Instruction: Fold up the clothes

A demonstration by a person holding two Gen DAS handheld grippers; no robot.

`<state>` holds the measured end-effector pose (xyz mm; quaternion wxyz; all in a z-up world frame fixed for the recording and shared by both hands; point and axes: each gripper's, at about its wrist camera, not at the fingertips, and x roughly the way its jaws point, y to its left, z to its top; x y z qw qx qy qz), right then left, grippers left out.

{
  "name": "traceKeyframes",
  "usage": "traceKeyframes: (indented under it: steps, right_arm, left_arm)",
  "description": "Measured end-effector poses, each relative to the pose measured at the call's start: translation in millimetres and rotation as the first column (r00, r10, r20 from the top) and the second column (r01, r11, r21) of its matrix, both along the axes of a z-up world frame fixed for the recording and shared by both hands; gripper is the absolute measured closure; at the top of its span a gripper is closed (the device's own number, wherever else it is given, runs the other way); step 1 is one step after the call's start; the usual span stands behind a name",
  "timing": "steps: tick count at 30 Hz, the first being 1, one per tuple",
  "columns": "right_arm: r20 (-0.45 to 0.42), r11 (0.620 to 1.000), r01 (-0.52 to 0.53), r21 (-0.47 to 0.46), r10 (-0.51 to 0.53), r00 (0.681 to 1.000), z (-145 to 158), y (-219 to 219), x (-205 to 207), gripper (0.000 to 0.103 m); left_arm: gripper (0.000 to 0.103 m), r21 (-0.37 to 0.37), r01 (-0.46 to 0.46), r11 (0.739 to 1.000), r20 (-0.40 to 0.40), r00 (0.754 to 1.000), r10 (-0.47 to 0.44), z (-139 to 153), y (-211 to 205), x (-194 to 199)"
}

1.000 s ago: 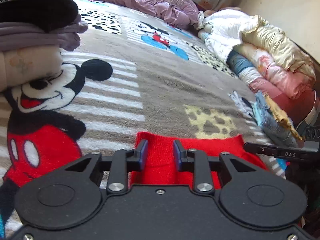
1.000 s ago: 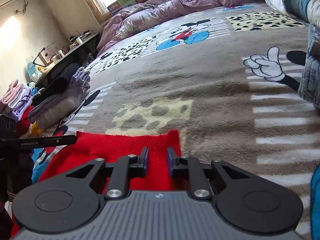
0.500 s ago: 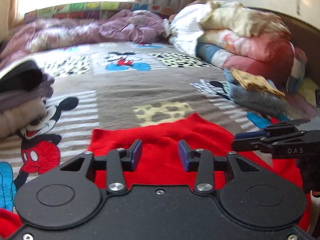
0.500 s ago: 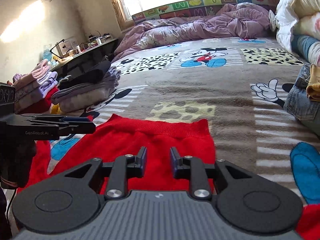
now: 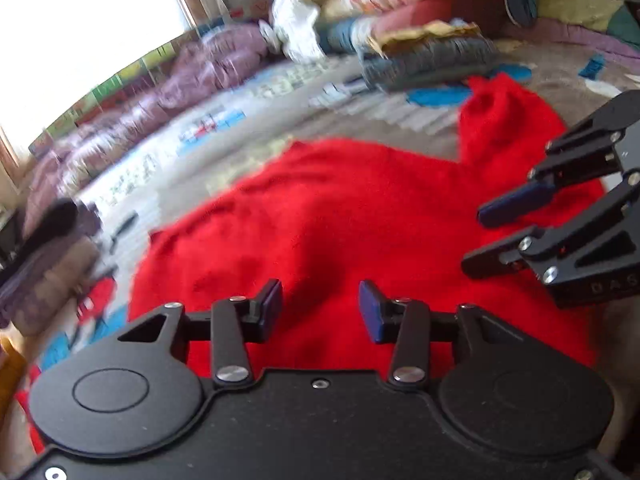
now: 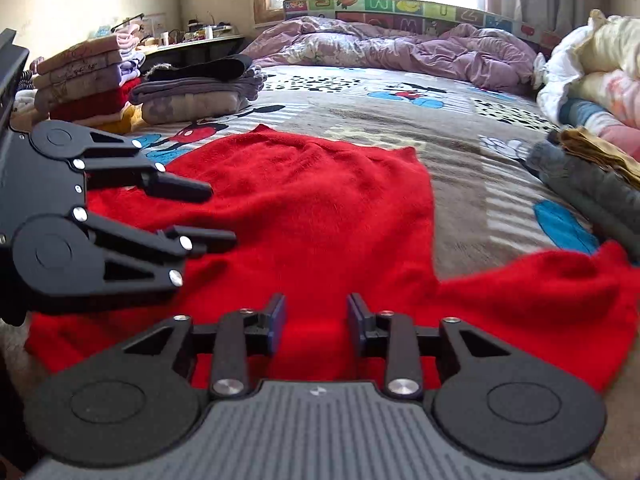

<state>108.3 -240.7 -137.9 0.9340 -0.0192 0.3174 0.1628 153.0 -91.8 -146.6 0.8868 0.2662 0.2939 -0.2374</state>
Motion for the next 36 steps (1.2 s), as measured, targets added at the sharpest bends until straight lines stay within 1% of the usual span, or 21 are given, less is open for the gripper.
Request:
traceKeyframes:
  steps: [2,3,5,6,11,12,14,15,16,18,21,24,26,28,29,30,32,33,34,35,36]
  right_arm:
    - [0.003,1.0,0.002,-0.027,-0.002,1.0,-1.5,-1.8,-16.8,0.063]
    - [0.001,0.999,0.01,-0.038,-0.01,1.0,-2.0,-3.1,-23.2,0.06]
    - [-0.004,0.998,0.028,-0.06,-0.028,1.0,-3.0,-5.9,-35.6,0.058]
    - [-0.006,0.998,0.037,-0.052,-0.038,0.999,-2.8,-8.6,-41.5,0.057]
    - [0.004,0.997,0.061,-0.048,-0.061,0.998,-1.4,-17.0,-65.4,0.056]
    - [0.009,0.996,0.065,-0.057,-0.064,0.998,-1.0,-16.2,-69.2,0.056]
    - [0.017,0.994,0.073,-0.082,-0.072,0.997,-1.2,-13.4,-77.0,0.055]
    - [0.015,0.993,0.079,-0.093,-0.078,0.997,-1.2,-11.8,-80.1,0.052]
    - [0.012,0.991,0.085,-0.104,-0.085,0.996,-1.1,-10.2,-83.1,0.051]
    - [0.0,0.986,0.096,-0.138,-0.097,0.995,-1.5,-5.2,-88.3,0.05]
    - [0.07,0.984,0.11,-0.14,-0.101,0.992,8.7,1.1,-98.7,0.051]
    - [0.159,0.989,0.093,-0.117,-0.074,0.985,19.5,10.7,-106.4,0.052]
    - [0.203,0.993,0.058,-0.106,-0.035,0.979,23.3,20.3,-108.5,0.052]
    - [0.22,0.995,0.004,-0.097,0.018,0.975,22.1,32.5,-107.5,0.052]
    - [0.21,0.995,-0.025,-0.094,0.044,0.977,19.0,39.0,-105.3,0.053]
    - [0.187,0.994,-0.052,-0.095,0.069,0.98,14.2,44.3,-102.2,0.055]
    - [0.092,0.991,-0.081,-0.109,0.091,0.992,0.7,52.5,-95.3,0.056]
    - [0.038,0.99,-0.089,-0.114,0.093,0.995,-6.8,54.3,-92.7,0.054]
    - [0.028,0.99,-0.086,-0.108,0.09,0.996,-7.0,52.8,-94.1,0.053]
    - [0.025,0.992,-0.082,-0.099,0.085,0.996,-6.1,50.7,-96.1,0.053]
    - [0.022,0.993,-0.078,-0.091,0.081,0.996,-5.3,48.6,-98.0,0.054]
  left_arm:
    - [0.061,-0.017,-0.031,0.999,-0.002,1.0,0.031,-1.4,4.9,-9.7]
    - [0.061,-0.027,-0.036,0.999,-0.012,0.999,0.036,0.7,6.9,-14.8]
    - [0.06,-0.049,-0.044,0.998,-0.031,0.999,0.043,4.8,10.6,-25.2]
    - [0.06,-0.061,-0.058,0.996,-0.043,0.998,0.056,4.4,12.7,-31.8]
    - [0.06,-0.102,-0.103,0.989,-0.062,0.993,0.097,-0.5,21.3,-64.6]
    - [0.058,-0.11,-0.112,0.988,-0.064,0.992,0.106,-1.5,24.4,-71.5]
    - [0.057,-0.121,-0.115,0.986,-0.067,0.992,0.107,-3.9,27.3,-83.4]
    - [0.057,-0.125,-0.113,0.986,-0.064,0.992,0.105,-4.9,28.8,-89.7]
    - [0.057,-0.124,-0.108,0.986,-0.061,0.993,0.101,-3.7,30.6,-95.0]
    - [0.056,-0.152,-0.101,0.983,-0.084,0.993,0.089,4.9,39.8,-101.9]
    - [0.055,-0.257,-0.146,0.955,-0.083,0.988,0.129,21.9,62.1,-108.7]
    - [0.054,-0.323,-0.19,0.927,-0.061,0.982,0.181,29.4,76.1,-107.9]
    - [0.054,-0.344,-0.214,0.914,-0.079,0.977,0.199,25.6,78.3,-102.5]
    - [0.052,-0.354,-0.235,0.905,-0.1,0.972,0.213,17.7,79.3,-97.6]
    - [0.051,-0.344,-0.237,0.909,-0.115,0.971,0.21,11.1,78.8,-96.0]
    - [0.047,-0.317,-0.241,0.917,-0.144,0.968,0.205,1.9,76.0,-93.8]
    - [0.044,-0.277,-0.221,0.935,-0.121,0.974,0.194,-7.9,72.6,-99.3]
    - [0.041,-0.26,-0.21,0.943,-0.109,0.976,0.188,-8.5,69.9,-101.8]
    - [0.035,-0.243,-0.199,0.949,-0.107,0.978,0.178,-7.3,67.0,-103.7]
    - [0.033,-0.24,-0.188,0.952,-0.105,0.98,0.167,-5.5,67.2,-105.8]
    - [0.032,-0.24,-0.176,0.955,-0.104,0.982,0.155,-3.7,67.7,-107.8]
